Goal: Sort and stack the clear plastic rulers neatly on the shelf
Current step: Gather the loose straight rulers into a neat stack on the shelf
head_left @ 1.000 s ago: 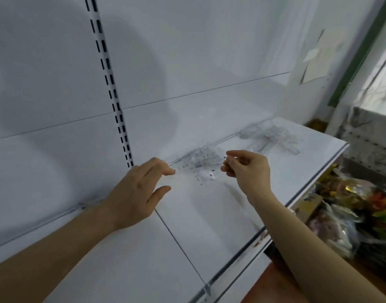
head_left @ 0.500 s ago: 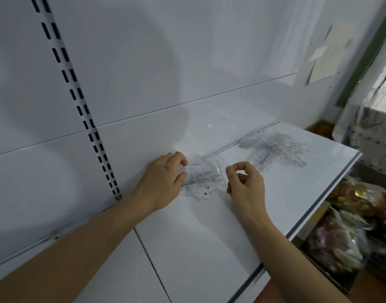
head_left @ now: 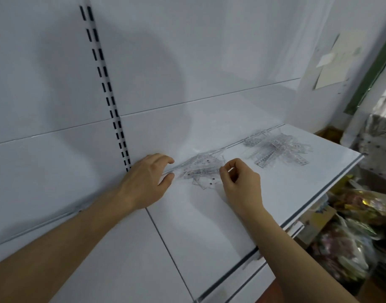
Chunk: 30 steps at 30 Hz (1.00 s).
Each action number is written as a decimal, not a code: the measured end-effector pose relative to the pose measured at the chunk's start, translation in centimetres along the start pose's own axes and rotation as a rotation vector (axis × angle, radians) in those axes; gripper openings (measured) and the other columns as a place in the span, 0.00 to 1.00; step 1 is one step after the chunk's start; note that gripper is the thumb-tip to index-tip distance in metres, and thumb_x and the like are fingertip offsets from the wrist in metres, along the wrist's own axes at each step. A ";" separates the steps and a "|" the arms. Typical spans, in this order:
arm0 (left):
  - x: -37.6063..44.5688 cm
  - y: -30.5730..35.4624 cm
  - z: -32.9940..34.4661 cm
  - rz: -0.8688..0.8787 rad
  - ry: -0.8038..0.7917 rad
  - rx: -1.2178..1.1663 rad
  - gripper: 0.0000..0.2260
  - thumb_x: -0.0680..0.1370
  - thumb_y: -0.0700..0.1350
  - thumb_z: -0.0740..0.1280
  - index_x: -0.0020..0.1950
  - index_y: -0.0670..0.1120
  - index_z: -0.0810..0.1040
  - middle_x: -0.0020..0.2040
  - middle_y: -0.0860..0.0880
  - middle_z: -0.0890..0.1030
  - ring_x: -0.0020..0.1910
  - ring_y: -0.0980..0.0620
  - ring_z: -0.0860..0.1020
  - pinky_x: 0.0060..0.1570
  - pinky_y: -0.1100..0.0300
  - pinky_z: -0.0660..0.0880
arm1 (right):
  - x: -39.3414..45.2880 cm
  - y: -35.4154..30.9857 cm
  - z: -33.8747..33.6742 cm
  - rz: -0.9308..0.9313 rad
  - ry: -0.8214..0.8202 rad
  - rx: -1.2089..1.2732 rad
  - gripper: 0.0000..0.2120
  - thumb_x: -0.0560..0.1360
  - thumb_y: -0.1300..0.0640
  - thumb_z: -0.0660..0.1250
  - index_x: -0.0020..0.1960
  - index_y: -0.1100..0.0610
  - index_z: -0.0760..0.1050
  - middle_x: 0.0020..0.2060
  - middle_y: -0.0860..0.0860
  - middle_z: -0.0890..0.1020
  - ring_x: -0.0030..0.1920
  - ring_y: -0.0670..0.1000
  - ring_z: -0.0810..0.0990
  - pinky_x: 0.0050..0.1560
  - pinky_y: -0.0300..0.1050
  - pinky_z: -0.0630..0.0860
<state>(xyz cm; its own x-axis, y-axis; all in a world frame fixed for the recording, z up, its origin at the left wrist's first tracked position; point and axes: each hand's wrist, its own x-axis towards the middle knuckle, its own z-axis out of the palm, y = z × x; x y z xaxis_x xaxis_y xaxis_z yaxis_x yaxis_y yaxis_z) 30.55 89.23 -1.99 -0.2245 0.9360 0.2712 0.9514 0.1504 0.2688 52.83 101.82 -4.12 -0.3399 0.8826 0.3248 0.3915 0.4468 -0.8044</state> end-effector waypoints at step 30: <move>-58.7 -12.2 -22.2 -0.779 0.103 0.272 0.41 0.76 0.71 0.44 0.81 0.46 0.56 0.82 0.48 0.55 0.80 0.50 0.55 0.76 0.57 0.52 | -33.4 -32.0 18.8 -0.946 -0.904 -0.147 0.28 0.82 0.42 0.60 0.79 0.49 0.60 0.78 0.45 0.64 0.80 0.48 0.55 0.79 0.49 0.57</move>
<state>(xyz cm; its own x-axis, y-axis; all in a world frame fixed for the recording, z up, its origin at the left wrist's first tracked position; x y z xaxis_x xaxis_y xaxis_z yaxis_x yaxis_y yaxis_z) 27.44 25.32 -0.64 -0.8458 0.4998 0.1867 0.5299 0.8276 0.1850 35.58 55.30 1.48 -0.9580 -0.1609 0.2374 -0.2426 0.8960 -0.3718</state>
